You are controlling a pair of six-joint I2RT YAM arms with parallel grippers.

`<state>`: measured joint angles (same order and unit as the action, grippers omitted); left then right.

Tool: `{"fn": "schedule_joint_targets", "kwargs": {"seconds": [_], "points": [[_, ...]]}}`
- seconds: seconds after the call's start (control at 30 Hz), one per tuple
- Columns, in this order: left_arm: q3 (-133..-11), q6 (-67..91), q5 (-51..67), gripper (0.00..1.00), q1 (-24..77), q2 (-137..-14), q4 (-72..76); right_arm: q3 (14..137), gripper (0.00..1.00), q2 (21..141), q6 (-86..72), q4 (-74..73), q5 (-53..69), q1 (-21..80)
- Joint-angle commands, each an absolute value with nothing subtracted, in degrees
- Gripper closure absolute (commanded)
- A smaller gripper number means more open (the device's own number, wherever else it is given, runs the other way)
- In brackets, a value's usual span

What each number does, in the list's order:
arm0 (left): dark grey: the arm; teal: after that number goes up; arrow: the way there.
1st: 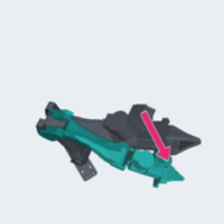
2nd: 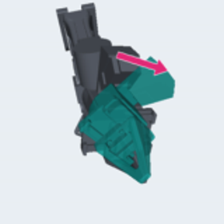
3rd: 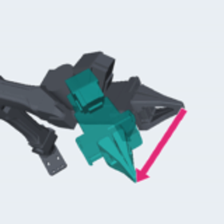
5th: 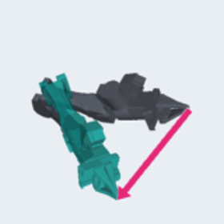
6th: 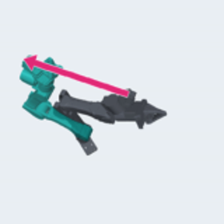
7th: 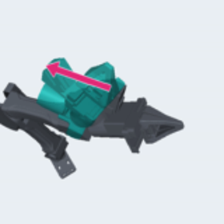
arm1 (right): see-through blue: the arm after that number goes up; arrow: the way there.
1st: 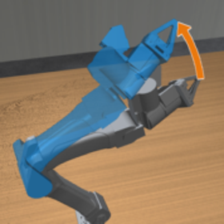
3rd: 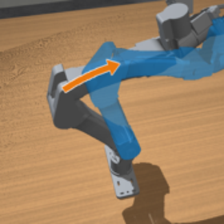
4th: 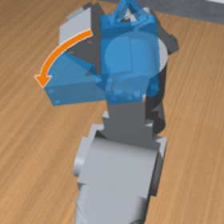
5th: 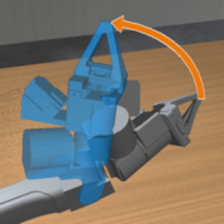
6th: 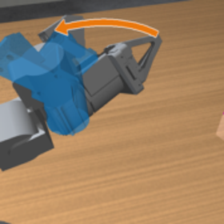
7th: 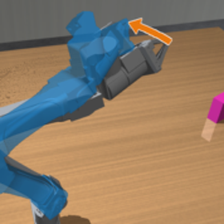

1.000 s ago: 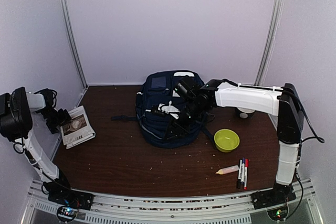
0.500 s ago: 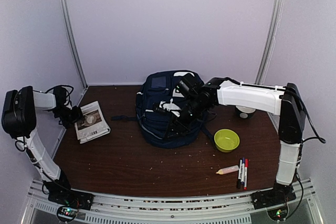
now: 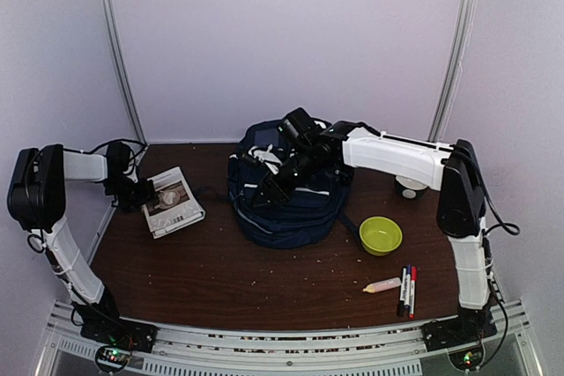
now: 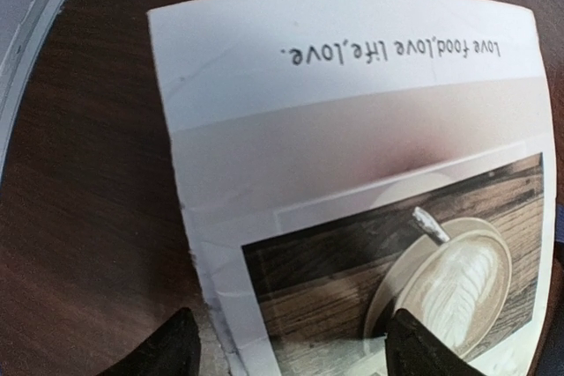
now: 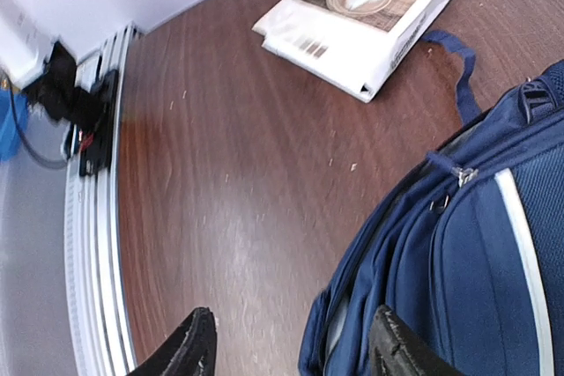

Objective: Pack the student bag
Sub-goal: Move the book to the center of the board.

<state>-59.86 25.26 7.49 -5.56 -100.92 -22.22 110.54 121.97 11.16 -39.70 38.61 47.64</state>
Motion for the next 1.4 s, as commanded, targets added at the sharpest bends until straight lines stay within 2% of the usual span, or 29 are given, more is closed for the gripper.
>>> {"fn": "schedule_joint_targets", "kwargs": {"seconds": [0.0, 0.17, 0.37, 0.57, 0.8, 1.13, 1.37], "points": [[-64.4, 27.0, 3.8, 0.24, -5.8, -102.7, -23.9, 116.9, 0.40, 128.7, -3.8, -31.4, 39.7, 48.2], [-73.6, 27.7, -0.5, 0.23, -5.8, -107.5, -27.6, 126.0, 0.39, 135.8, -11.5, -30.7, 40.1, 49.1], [-90.0, 24.3, 0.1, 0.21, -7.6, -116.0, -32.5, 117.2, 0.38, 131.5, -9.4, -29.4, 39.9, 49.5], [-105.9, 20.6, 10.9, 0.22, -8.4, -126.9, -38.8, 112.1, 0.38, 129.0, -7.2, -29.9, 40.9, 49.6], [-112.4, 14.8, 15.4, 0.23, -5.6, -132.8, -47.3, 110.3, 0.38, 126.3, -3.0, -33.5, 39.8, 49.5], [-106.4, 10.9, 17.2, 0.24, -1.0, -130.3, -50.2, 109.8, 0.38, 126.5, -3.7, -32.9, 40.7, 49.6], [-88.3, 14.2, 15.9, 0.26, 4.8, -120.0, -45.6, 109.6, 0.38, 126.1, -3.0, -33.7, 40.9, 49.6]]}}
